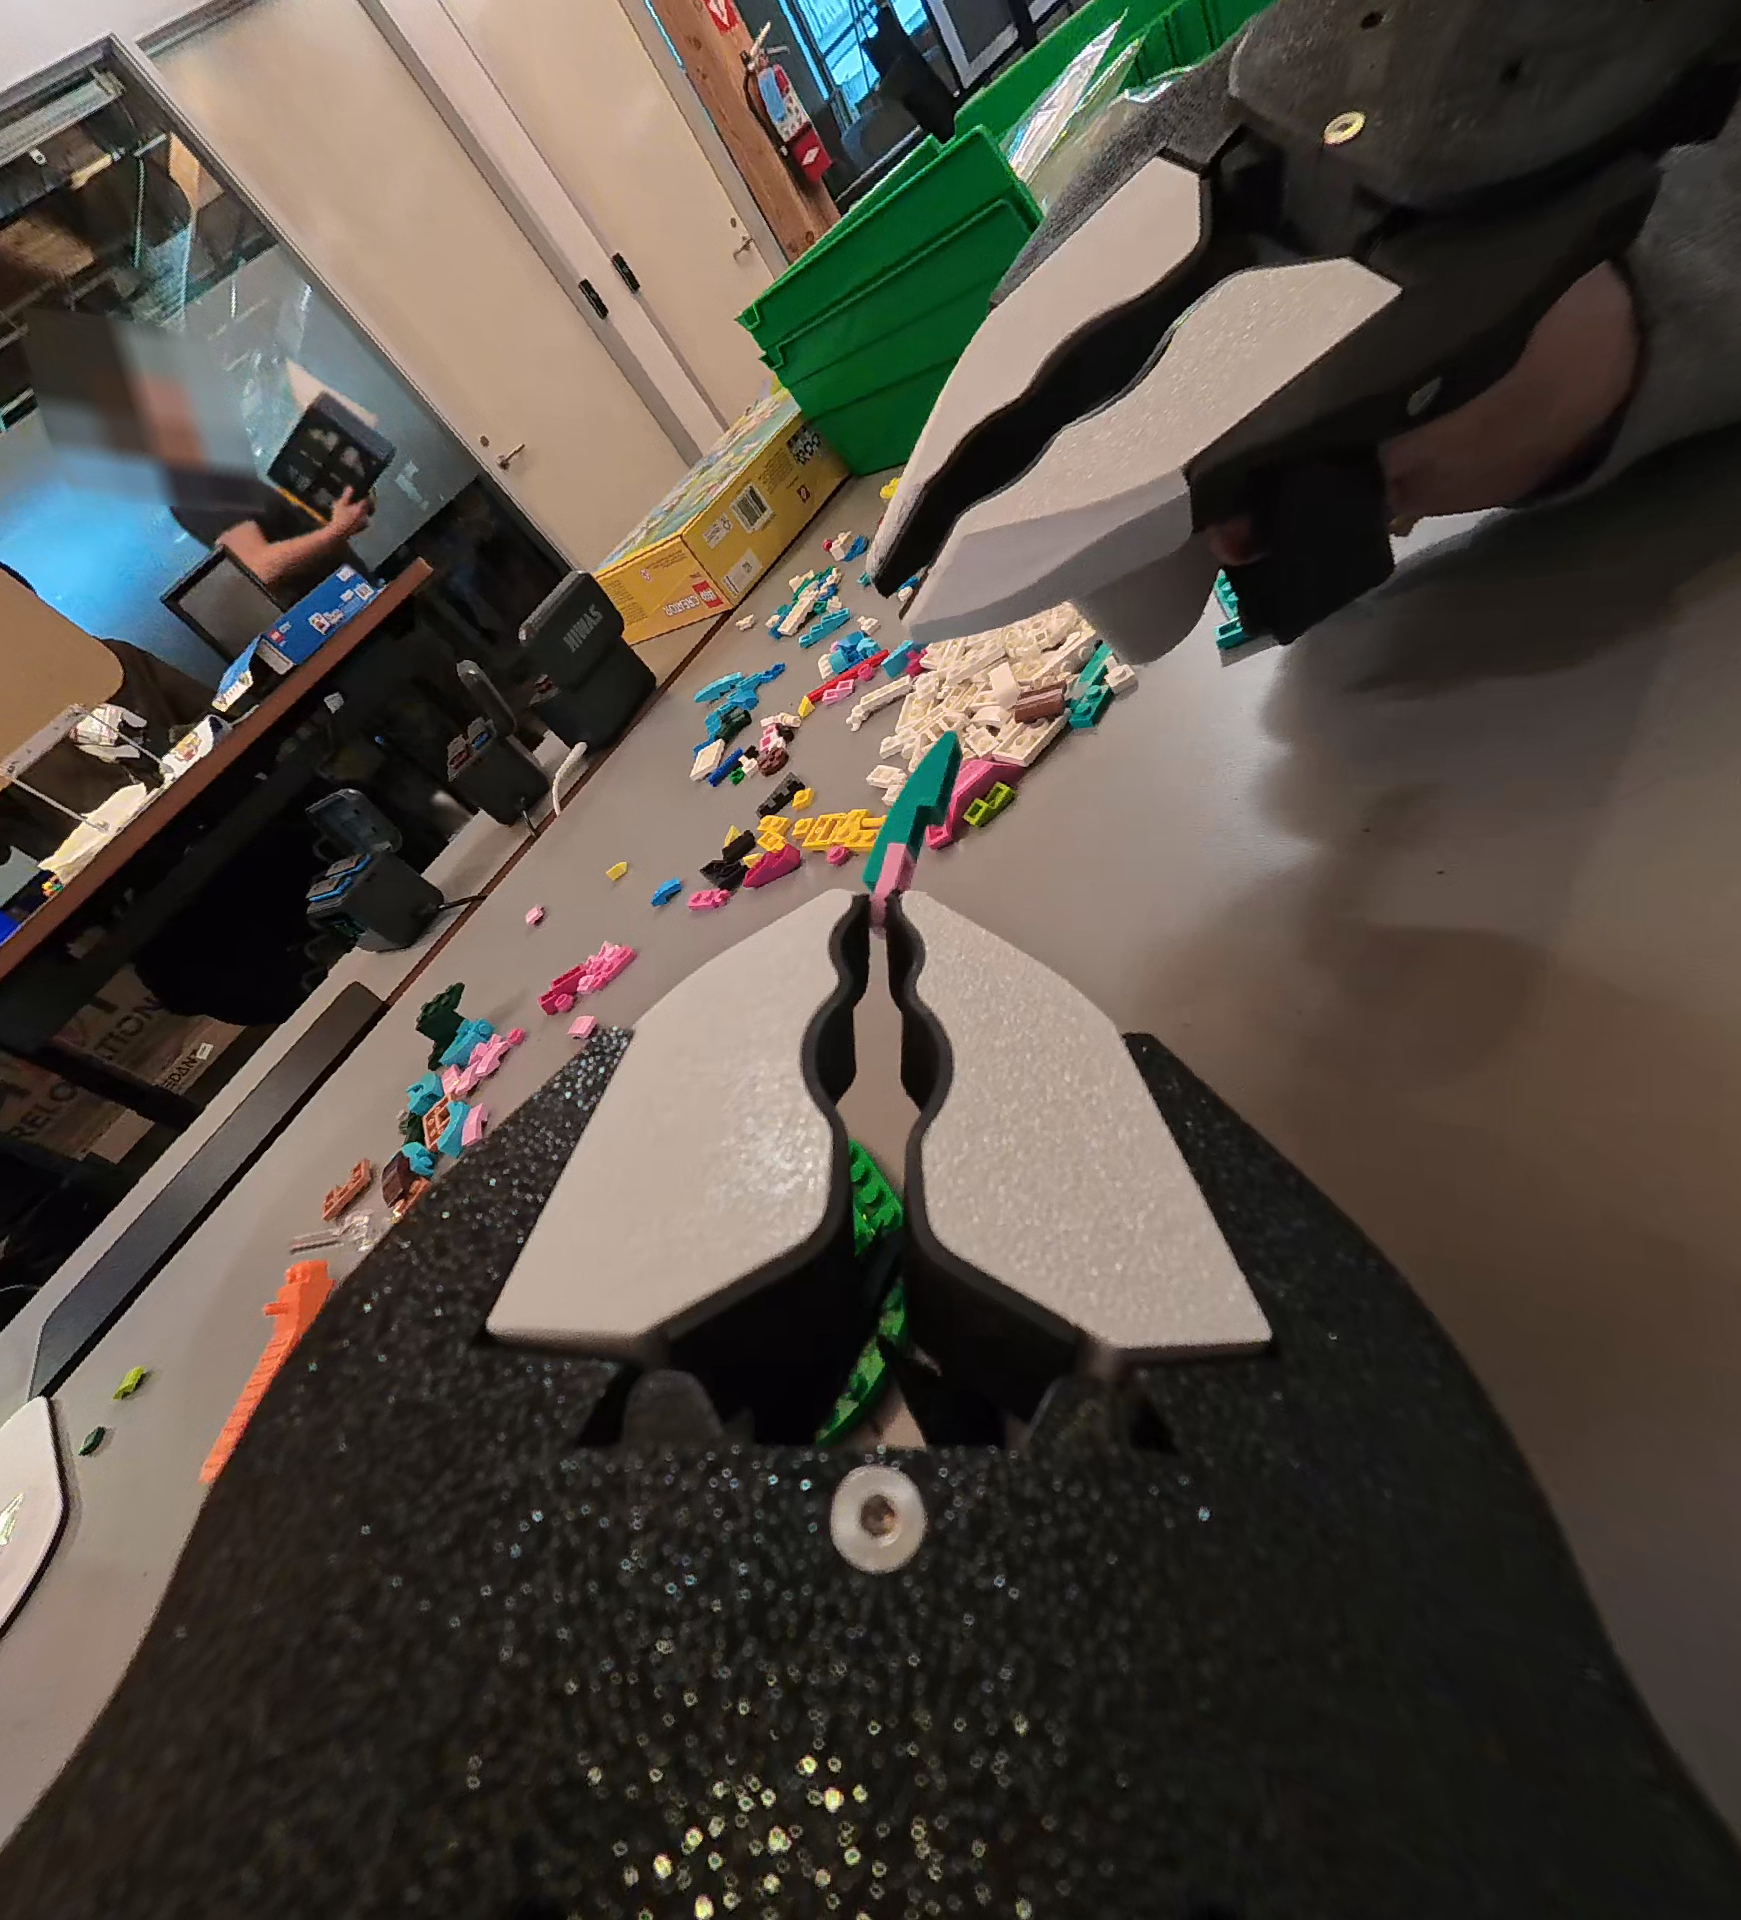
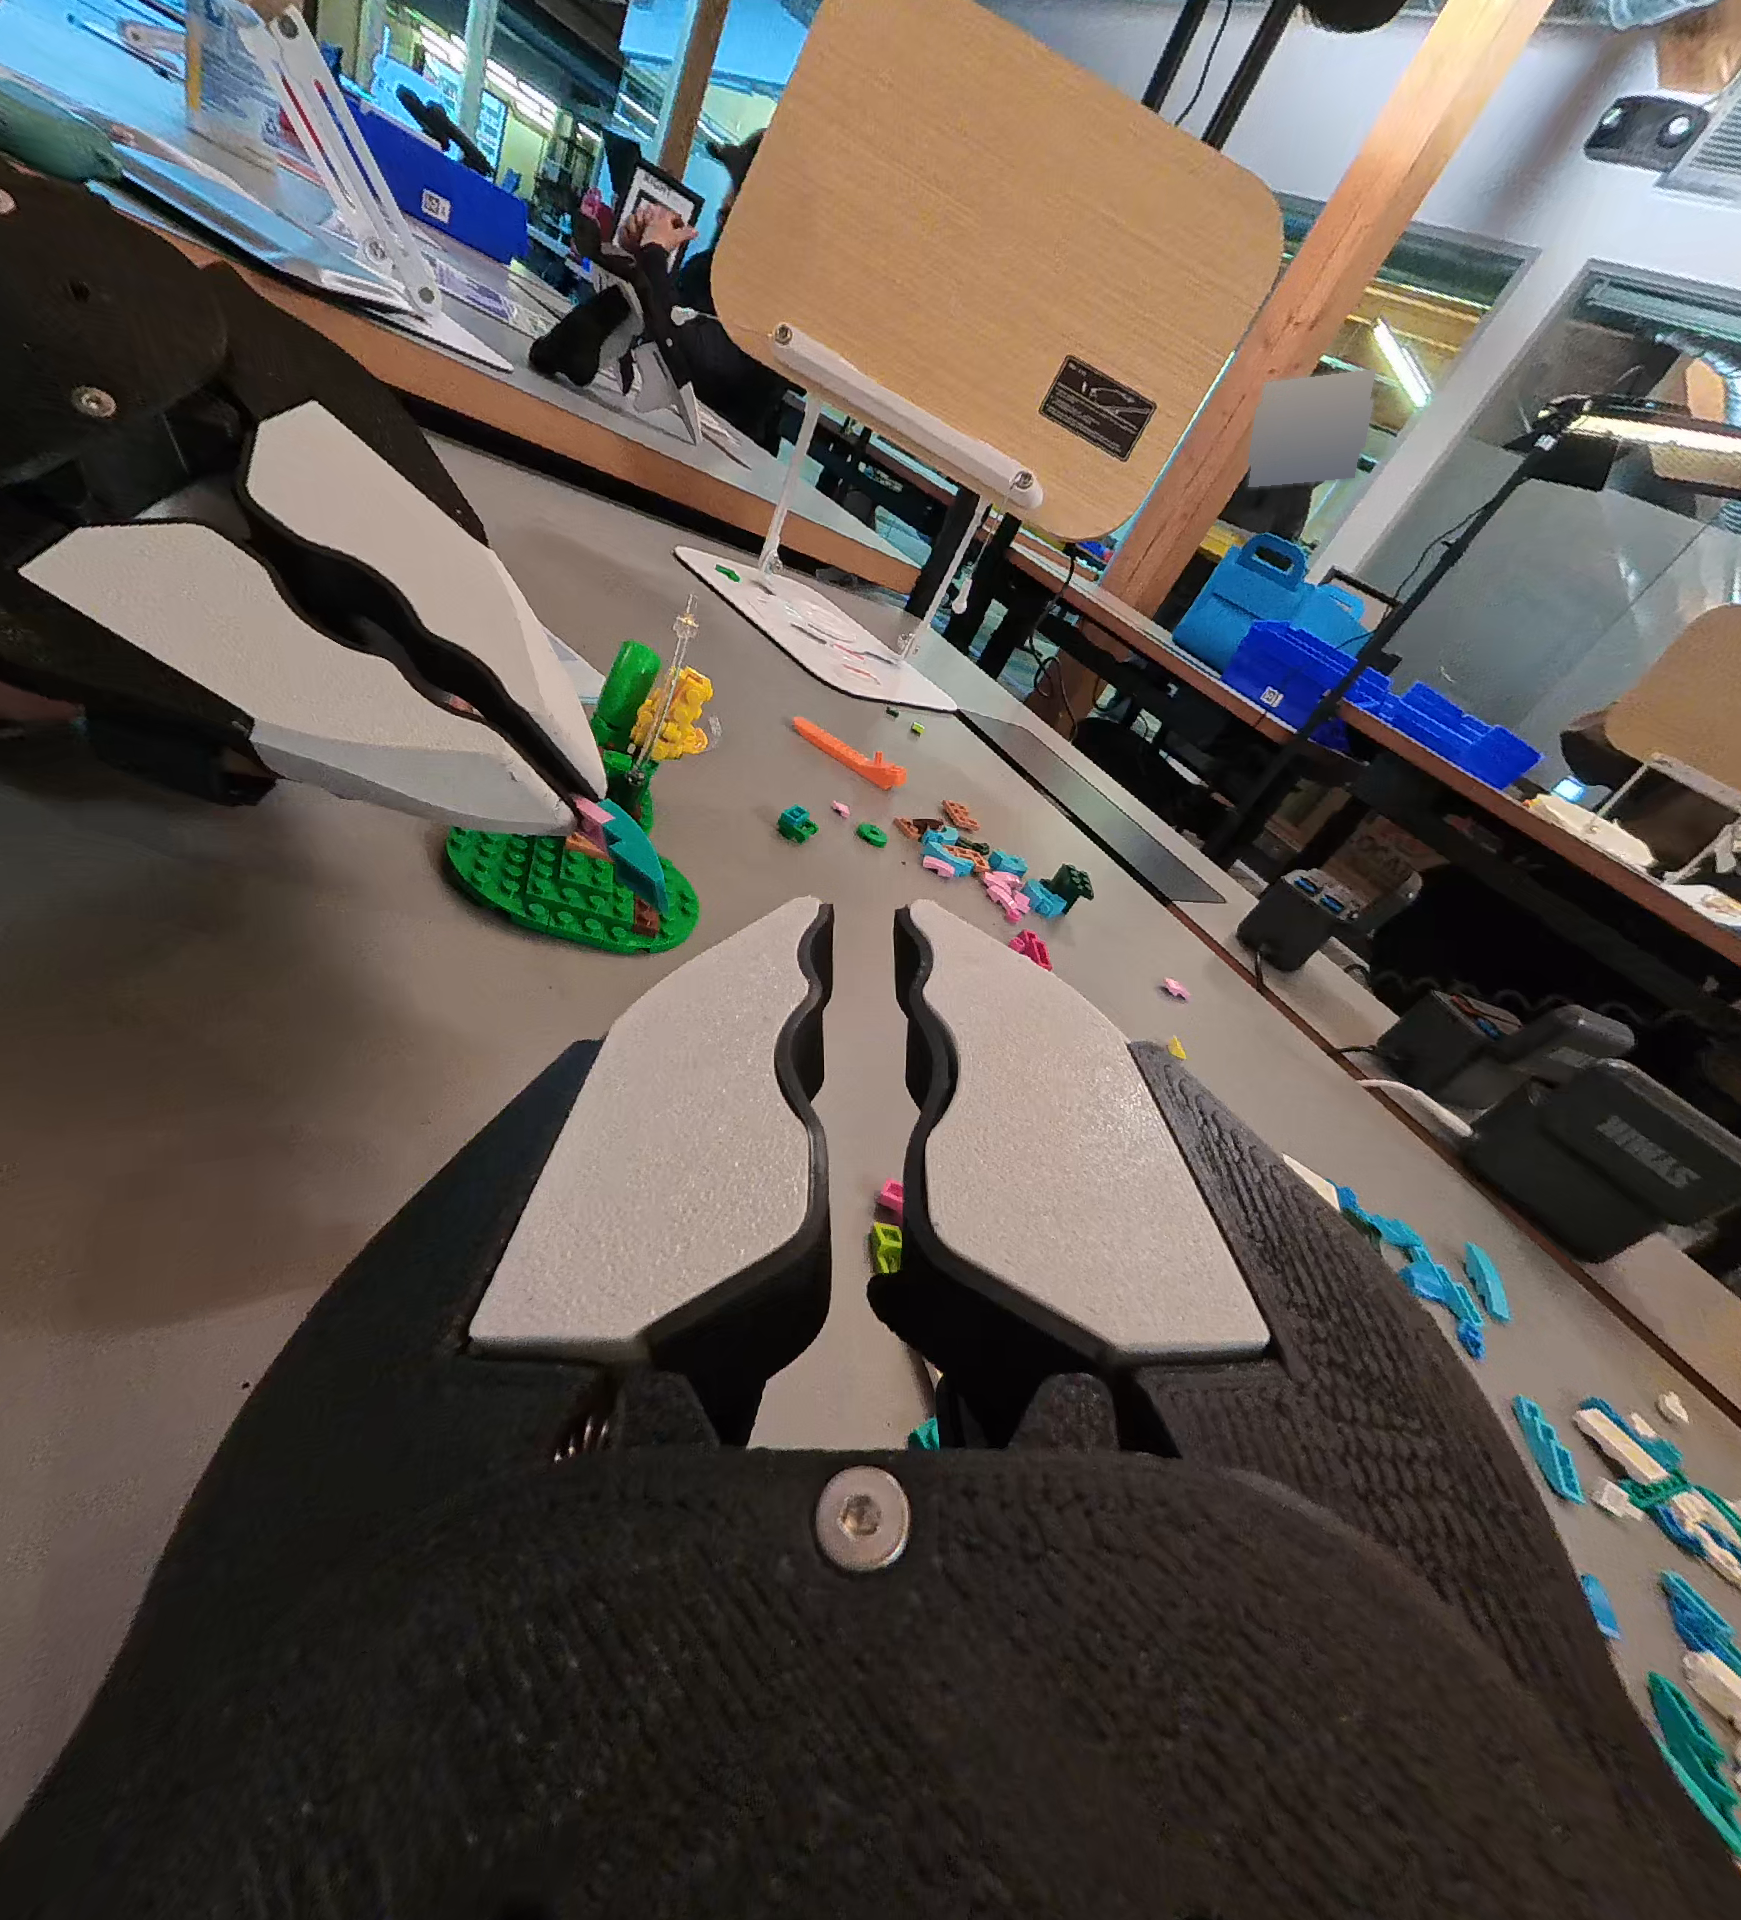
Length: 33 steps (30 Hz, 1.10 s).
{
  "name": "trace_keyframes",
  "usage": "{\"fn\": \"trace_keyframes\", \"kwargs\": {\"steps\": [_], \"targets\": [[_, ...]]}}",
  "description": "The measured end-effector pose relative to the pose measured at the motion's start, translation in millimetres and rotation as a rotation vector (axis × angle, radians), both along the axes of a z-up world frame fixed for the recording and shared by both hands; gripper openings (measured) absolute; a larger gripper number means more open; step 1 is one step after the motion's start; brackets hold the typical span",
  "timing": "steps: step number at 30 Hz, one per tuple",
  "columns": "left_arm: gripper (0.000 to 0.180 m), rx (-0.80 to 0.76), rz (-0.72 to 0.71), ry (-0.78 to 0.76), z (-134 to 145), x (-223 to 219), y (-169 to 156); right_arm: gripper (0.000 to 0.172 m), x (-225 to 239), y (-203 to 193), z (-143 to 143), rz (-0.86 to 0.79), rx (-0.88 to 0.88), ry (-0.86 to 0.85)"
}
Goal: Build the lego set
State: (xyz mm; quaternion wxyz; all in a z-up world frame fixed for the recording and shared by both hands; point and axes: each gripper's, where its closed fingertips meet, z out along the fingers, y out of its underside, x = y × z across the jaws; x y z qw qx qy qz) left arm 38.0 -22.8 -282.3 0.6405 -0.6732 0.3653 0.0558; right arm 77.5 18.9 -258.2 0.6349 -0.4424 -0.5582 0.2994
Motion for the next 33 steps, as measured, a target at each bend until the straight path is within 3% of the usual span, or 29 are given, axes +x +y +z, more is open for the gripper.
{"fn": "trace_keyframes", "kwargs": {"steps": [33], "targets": [[0.003,0.009,0.014,-0.007,1.1,-0.6,-0.9,0.008,-2.3,-8.1,-5.7,0.031,0.01,-0.035]]}}
